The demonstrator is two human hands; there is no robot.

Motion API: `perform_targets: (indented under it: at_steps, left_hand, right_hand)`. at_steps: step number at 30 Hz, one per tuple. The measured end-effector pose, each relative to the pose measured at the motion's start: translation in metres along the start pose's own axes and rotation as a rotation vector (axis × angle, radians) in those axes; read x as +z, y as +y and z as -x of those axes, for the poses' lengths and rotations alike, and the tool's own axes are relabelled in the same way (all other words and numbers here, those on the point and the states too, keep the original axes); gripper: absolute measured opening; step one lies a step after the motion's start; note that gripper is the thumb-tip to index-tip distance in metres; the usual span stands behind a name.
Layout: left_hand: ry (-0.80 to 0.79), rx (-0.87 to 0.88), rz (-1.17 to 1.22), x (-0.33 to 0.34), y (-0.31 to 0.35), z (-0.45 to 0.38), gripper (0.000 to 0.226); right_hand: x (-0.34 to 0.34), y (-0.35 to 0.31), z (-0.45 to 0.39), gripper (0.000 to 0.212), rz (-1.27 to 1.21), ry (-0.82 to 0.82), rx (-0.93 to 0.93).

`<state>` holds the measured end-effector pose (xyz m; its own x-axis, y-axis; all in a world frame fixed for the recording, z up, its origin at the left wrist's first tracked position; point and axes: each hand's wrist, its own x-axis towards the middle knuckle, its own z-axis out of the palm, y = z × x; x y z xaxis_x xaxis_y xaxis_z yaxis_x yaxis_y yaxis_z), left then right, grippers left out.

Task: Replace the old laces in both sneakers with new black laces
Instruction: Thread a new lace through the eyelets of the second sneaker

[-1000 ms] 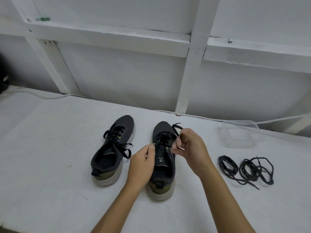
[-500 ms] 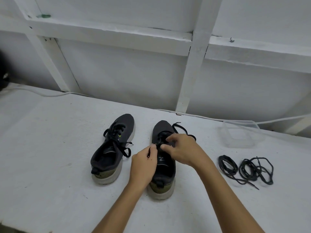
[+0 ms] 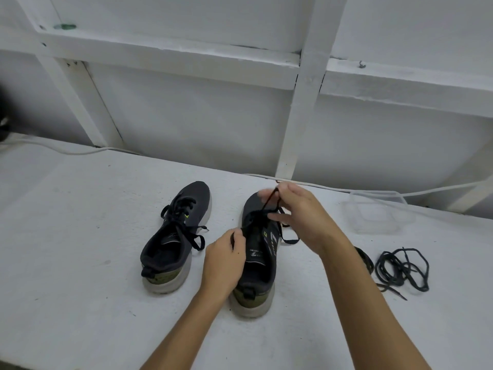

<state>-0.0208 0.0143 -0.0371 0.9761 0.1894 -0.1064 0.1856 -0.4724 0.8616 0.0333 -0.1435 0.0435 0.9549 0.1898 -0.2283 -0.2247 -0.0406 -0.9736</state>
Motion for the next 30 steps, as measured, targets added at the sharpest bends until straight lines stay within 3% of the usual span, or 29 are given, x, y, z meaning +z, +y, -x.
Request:
perform_targets:
  at_steps: [3,6,10,15,17,20,22,25,28,30]
  left_hand:
    - [0.040,0.123,0.007,0.000,-0.002,-0.001,0.027]
    - [0.077,0.179,-0.014,0.000,0.000,0.003,0.024]
    - [0.105,0.167,-0.037,0.001,-0.001,0.003,0.020]
    - [0.142,0.126,-0.026,0.003,0.000,0.003,0.019]
    - [0.151,0.129,-0.028,0.003,-0.001,0.004,0.019]
    - [0.154,0.137,-0.016,0.003,-0.001,0.004,0.019]
    - [0.157,0.132,-0.022,0.003,-0.001,0.003,0.017]
    - [0.156,0.122,-0.043,0.005,-0.003,0.001,0.018]
    - [0.152,0.115,-0.061,0.005,-0.004,0.000,0.022]
    - [0.158,0.112,-0.064,0.006,-0.005,-0.001,0.021]
  right_hand:
    - [0.004,0.015,0.002,0.031,-0.159,0.082,0.113]
    - [0.003,0.032,0.004,0.035,0.249,0.208,0.082]
    - [0.009,0.039,0.005,0.025,0.673,0.068,0.096]
    - [0.014,0.034,-0.003,0.013,0.825,0.074,0.099]
    - [0.012,0.034,-0.004,0.018,0.831,0.081,0.100]
    - [0.008,0.034,-0.001,0.008,0.850,0.036,0.109]
    - [0.006,0.033,-0.001,0.012,0.879,-0.016,0.098]
    - [-0.003,0.025,-0.002,0.017,0.502,-0.092,0.065]
    - [-0.022,0.003,0.003,0.013,-0.180,-0.005,-0.052]
    - [-0.032,-0.008,0.007,0.014,-0.498,0.082,-0.084]
